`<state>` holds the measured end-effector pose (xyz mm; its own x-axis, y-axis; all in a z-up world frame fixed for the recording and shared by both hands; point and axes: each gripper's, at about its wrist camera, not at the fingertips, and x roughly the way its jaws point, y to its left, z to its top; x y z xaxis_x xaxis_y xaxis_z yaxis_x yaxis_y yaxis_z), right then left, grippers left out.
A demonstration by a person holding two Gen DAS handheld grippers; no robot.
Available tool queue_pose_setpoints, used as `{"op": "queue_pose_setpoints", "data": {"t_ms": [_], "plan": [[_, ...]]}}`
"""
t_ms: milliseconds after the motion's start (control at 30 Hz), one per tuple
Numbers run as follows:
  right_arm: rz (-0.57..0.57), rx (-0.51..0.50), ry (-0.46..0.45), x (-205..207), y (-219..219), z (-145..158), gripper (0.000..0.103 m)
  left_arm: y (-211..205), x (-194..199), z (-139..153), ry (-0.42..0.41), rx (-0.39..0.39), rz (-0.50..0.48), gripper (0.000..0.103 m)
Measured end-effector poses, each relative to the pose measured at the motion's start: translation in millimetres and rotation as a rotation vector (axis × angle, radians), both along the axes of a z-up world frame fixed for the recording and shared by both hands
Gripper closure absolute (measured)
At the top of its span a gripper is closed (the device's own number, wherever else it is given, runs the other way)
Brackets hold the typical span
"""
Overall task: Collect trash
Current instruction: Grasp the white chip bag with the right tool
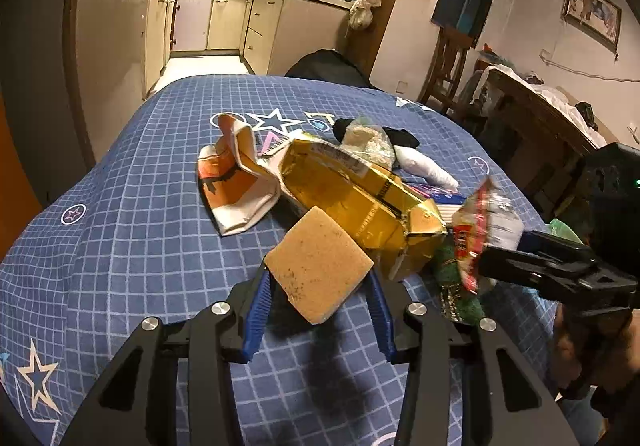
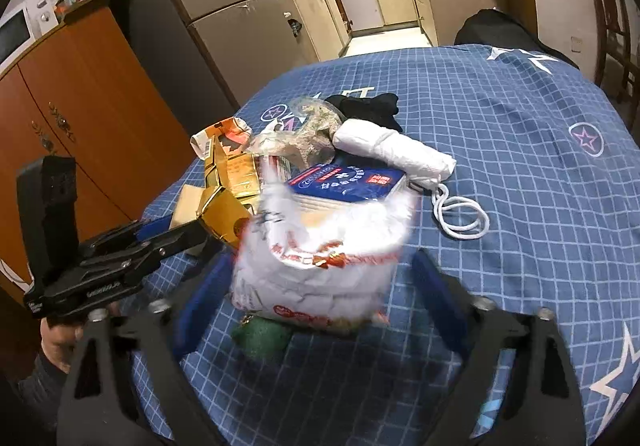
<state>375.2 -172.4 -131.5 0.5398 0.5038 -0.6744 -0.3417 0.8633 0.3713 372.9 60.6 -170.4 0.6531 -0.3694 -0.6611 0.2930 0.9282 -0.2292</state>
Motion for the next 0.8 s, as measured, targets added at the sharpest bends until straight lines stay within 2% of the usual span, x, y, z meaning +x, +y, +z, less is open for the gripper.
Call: {"op": "queue_pose_setpoints", "data": {"t_ms": [67,200,533,800], "plan": [[0.003,0.003,0.005,0,1,-2,0.043,-4,-2,0,-0.003,0.009,0.005,0.058],[-0.016,-0.014,-0.026,-8,1,3,0.05,-6,-5,0,-0.006,0.012,0.025,0.059],[-0.071,-0.063,-0.107,-36,-9,24,0.053,1,-19,9,-0.02,-0.013,0.087,0.062],[-0.113,-0.097,-0.157,-53,-21,43,0.053,-7,-47,42,-0.086,-0.024,0.097,0.063]]}}
